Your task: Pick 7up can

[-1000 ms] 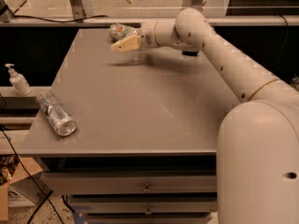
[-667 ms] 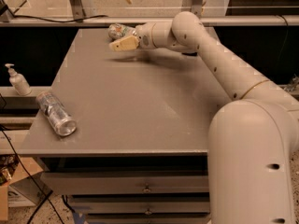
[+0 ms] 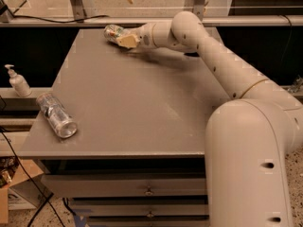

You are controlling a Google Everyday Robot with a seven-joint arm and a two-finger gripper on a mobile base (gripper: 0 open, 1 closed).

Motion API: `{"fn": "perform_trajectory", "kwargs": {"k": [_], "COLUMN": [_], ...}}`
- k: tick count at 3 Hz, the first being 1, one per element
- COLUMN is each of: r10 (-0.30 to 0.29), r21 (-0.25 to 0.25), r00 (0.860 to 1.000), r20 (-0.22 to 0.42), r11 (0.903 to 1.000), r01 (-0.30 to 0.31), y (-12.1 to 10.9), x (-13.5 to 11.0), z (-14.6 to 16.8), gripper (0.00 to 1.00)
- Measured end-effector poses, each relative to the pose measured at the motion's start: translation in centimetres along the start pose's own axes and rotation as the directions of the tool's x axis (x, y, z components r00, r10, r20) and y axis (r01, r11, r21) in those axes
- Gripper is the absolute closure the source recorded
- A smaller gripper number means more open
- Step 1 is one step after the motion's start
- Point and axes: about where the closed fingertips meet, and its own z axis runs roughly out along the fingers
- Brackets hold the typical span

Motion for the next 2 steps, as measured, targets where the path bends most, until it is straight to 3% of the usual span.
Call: {"fn": "perform_trajectory", "kwargs": {"k": [1, 2], "r10": [-0.013, -0.072], "r21": [0.015, 0.02], "r00": [1.0, 0.995], "r20": [0.009, 0.062], "r11": [0.9998, 0.9973], "r01": [0.012, 0.071], "y": [-0.1, 0.5], "x": [-0.4, -3.4], "z": [-0.5, -2.4], "gripper": [0.79, 0.99]}}
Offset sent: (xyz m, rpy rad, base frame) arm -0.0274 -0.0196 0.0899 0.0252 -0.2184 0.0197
